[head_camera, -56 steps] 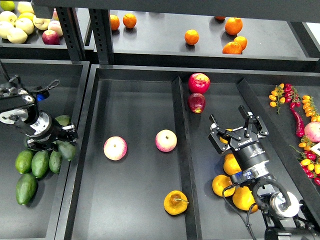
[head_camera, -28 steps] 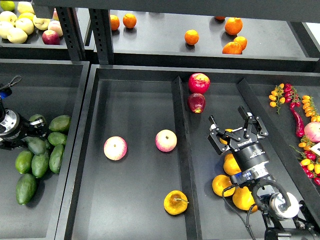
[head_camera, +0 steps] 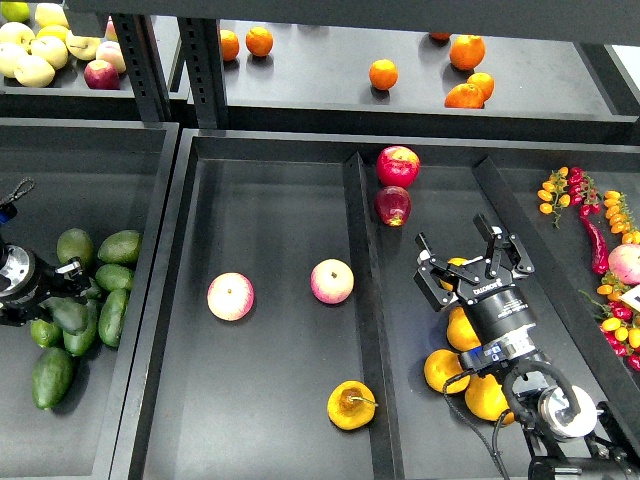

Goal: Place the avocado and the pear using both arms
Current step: 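Lower the avocado among the other avocados and open the left gripper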

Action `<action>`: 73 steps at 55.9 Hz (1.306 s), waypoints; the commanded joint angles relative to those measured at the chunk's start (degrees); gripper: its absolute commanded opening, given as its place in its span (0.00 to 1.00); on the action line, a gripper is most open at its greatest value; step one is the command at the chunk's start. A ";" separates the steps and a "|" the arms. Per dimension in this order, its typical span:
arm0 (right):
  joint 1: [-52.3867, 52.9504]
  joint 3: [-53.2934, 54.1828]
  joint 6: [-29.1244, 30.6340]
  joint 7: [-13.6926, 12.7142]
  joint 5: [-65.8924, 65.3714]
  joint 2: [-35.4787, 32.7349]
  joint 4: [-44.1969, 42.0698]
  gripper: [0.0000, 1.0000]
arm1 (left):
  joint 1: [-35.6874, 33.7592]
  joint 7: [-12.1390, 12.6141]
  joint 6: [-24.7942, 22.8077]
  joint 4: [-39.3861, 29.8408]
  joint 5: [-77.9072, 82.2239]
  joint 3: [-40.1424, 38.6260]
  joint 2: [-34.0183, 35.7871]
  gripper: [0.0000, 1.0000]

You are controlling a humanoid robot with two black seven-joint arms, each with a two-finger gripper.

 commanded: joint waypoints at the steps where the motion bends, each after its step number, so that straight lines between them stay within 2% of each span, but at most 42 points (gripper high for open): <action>1: -0.02 0.00 -0.01 0.00 0.00 0.00 -0.01 0.99 | 0.40 0.02 -0.01 0.41 0.05 -0.14 -0.70 0.45; 4: -0.02 0.00 -0.01 0.00 0.00 0.00 -0.01 0.99 | 0.49 0.02 -0.01 0.68 0.05 -0.14 -1.23 0.50; 15: -0.02 0.00 -0.01 0.00 0.00 0.00 -0.10 0.99 | 0.75 0.02 -0.01 0.76 0.05 -0.14 -1.85 0.59; 25: -0.11 -0.09 -0.01 0.00 0.00 0.00 -0.36 0.99 | 1.10 0.02 -0.01 0.68 0.05 -0.14 -1.93 0.60; 38: -0.11 -0.09 -0.01 0.00 0.00 0.00 -0.54 0.99 | 1.28 0.02 -0.01 0.68 0.05 -0.40 -2.02 0.69; 50: -0.20 -0.09 0.08 0.00 0.00 0.00 -0.54 0.99 | 1.19 0.02 -0.01 0.41 -0.04 -0.58 -2.02 0.83; 58: -0.28 -0.17 0.08 0.00 0.00 0.00 -0.54 0.99 | 0.58 0.02 -0.01 -0.20 -0.04 -1.10 -1.50 0.96; 73: -0.46 -0.17 0.08 0.00 0.08 0.00 -0.45 0.99 | -1.09 0.02 -0.01 -3.19 -0.21 -7.16 2.02 0.99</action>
